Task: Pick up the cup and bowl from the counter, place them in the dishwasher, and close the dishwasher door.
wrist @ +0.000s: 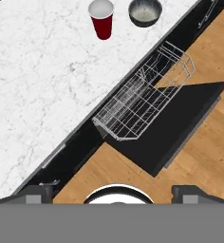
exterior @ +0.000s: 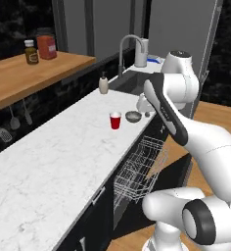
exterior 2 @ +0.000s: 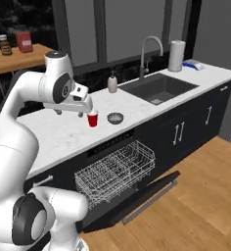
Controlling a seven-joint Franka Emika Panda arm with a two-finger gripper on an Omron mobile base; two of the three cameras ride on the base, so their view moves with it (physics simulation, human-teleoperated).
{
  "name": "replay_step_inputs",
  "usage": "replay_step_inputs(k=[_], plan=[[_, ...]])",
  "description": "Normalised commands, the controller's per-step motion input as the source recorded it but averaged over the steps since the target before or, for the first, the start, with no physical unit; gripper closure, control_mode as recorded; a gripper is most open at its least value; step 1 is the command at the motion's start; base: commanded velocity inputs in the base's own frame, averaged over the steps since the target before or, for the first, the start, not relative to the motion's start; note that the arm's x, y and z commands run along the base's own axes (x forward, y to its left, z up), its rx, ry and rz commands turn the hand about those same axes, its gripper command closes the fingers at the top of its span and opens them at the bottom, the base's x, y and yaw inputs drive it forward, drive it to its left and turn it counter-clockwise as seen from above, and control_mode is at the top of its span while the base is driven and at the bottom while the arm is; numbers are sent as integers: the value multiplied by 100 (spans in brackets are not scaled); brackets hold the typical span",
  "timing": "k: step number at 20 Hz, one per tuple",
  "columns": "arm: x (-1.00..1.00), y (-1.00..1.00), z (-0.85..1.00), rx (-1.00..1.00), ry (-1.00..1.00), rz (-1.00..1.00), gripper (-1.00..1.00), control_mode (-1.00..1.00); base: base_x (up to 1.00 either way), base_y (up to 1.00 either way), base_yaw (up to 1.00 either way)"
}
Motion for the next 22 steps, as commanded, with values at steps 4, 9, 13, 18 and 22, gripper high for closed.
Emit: replay_step_inputs(k=[4,9,13,18,22], plan=[[0,0,0,0,0,0,-100,100,10,55,-30],[0,0,0,0,0,0,-100,100,19,48,-22],[0,0,0,0,0,0,-100,100,3,37,-16],[0,0,0,0,0,0,-100,100,0,36,-15],[0,0,0,0,0,0,-100,100,0,29,-16]])
